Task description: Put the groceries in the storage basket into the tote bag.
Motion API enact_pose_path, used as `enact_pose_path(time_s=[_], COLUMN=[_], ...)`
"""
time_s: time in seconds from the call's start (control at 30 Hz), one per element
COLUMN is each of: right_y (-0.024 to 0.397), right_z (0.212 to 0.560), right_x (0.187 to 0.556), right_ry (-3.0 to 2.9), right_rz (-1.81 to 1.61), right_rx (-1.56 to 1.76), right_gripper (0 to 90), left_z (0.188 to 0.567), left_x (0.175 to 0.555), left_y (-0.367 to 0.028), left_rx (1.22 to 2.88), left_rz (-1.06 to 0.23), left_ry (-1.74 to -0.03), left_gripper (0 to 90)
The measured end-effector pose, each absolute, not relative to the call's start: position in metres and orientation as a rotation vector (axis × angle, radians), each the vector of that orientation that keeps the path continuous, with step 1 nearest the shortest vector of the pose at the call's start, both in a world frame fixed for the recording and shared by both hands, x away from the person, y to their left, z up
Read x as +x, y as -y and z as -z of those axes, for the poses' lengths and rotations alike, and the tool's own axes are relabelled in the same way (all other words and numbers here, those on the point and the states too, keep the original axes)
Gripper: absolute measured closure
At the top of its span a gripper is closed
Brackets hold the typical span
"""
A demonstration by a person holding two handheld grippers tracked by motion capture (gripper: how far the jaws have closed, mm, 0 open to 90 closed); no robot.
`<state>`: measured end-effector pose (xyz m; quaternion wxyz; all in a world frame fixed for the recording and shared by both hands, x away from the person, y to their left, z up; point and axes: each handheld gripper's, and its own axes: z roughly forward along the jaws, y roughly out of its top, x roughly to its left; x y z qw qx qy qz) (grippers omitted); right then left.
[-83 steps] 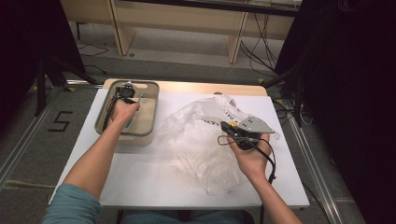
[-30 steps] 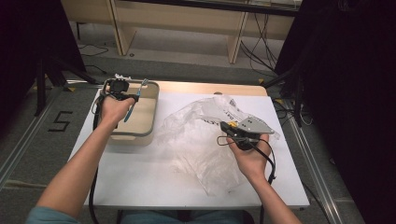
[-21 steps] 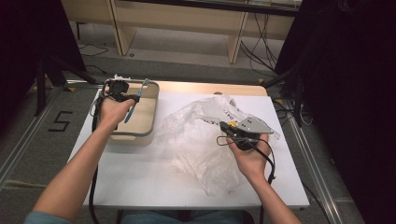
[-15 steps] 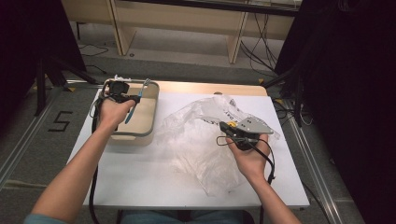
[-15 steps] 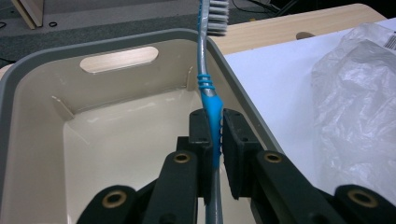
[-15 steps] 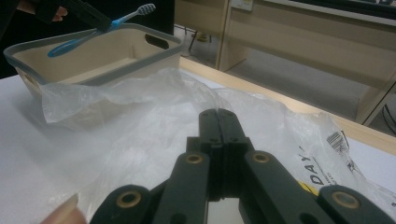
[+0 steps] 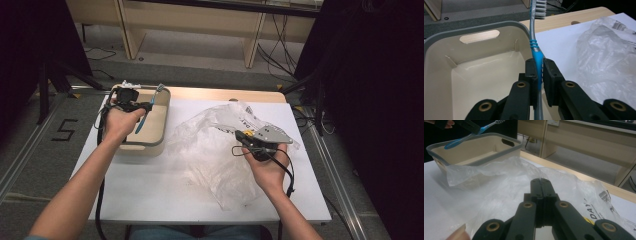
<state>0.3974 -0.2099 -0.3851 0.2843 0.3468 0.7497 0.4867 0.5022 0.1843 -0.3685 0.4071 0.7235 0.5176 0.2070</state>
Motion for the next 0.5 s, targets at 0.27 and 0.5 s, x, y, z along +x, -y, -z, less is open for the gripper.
enact_pose_path(time_s=[0.27, 0.5], right_y=[0.209, 0.209], right_z=[0.385, 0.386], right_x=[0.397, 0.398], right_ry=[-2.008, -2.009], right_rz=[-1.302, -1.302], right_rx=[0.928, 0.926], right_gripper=[90.0, 90.0], left_z=[0.362, 0.357], left_x=[0.489, 0.475], left_y=[-0.179, -0.171], left_rx=[1.825, 1.833], left_rz=[-0.52, -0.519], left_ry=[-1.257, -1.206], left_gripper=[82.0, 82.0])
